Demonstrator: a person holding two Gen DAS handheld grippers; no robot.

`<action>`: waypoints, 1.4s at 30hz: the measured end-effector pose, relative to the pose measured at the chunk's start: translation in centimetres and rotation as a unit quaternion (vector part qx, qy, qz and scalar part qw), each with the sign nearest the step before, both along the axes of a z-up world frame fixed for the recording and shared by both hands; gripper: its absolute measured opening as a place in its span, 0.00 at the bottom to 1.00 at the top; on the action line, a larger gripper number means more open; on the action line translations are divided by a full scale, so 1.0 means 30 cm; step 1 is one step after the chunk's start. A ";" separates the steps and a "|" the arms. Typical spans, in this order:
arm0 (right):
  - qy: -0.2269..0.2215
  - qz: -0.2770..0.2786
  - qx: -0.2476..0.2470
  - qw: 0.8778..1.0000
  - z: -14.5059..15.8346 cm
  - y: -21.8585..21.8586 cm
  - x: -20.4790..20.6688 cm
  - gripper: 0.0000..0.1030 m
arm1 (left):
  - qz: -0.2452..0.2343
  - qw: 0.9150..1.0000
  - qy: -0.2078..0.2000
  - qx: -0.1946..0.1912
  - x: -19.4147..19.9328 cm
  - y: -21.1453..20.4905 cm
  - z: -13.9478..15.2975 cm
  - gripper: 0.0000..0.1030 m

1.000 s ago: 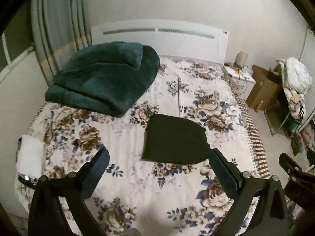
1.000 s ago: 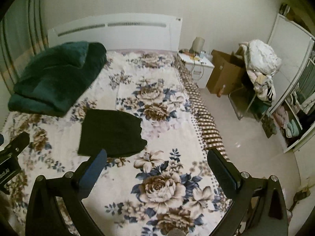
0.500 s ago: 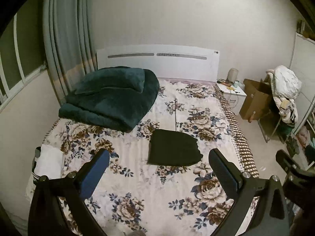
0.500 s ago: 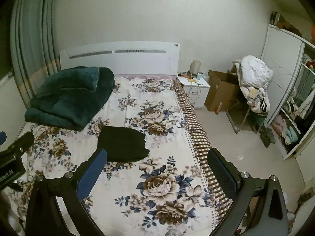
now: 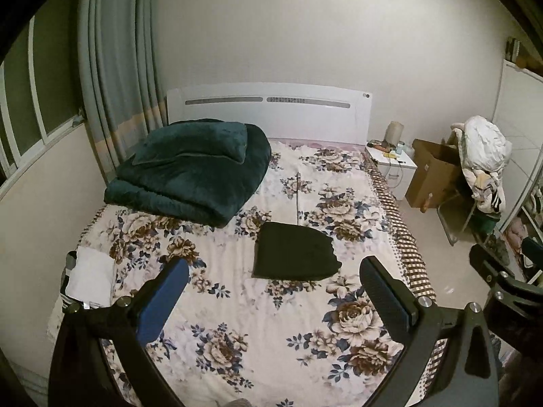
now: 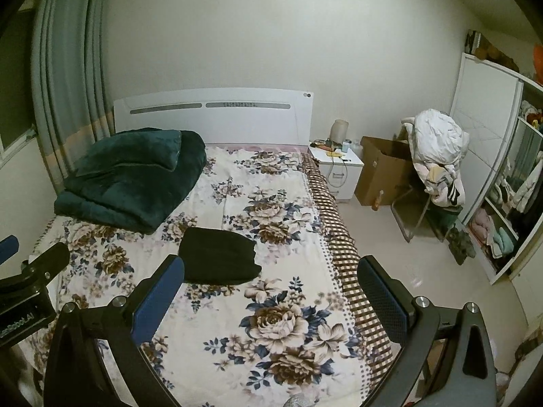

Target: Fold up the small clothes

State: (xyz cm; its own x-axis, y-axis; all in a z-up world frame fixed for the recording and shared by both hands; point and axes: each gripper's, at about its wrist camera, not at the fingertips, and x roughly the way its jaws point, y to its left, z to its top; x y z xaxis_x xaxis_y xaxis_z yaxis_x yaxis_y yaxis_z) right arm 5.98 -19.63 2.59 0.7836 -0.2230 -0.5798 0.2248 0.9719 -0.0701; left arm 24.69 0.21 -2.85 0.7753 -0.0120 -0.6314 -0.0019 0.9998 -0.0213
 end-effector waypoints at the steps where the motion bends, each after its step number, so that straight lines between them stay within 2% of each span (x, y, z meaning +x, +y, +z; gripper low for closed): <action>1: 0.001 0.002 0.001 1.000 0.004 -0.002 0.000 1.00 | 0.001 1.000 -0.002 0.001 -0.006 0.000 0.003 1.00; 6: -0.002 0.008 0.004 1.000 0.020 -0.010 0.001 1.00 | 0.008 1.000 -0.009 0.013 -0.027 -0.007 0.016 1.00; 42: -0.005 0.011 0.003 1.000 0.028 -0.014 0.014 1.00 | 0.004 1.000 -0.015 0.000 -0.029 -0.024 0.081 1.00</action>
State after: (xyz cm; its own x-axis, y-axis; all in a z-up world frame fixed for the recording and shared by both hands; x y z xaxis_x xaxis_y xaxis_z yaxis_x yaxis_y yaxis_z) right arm 6.39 -20.06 3.44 0.7941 -0.2029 -0.5729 0.2050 0.9768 -0.0619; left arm 23.83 -0.52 -0.41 0.7935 -0.0062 -0.6085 -0.0085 0.9997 -0.0213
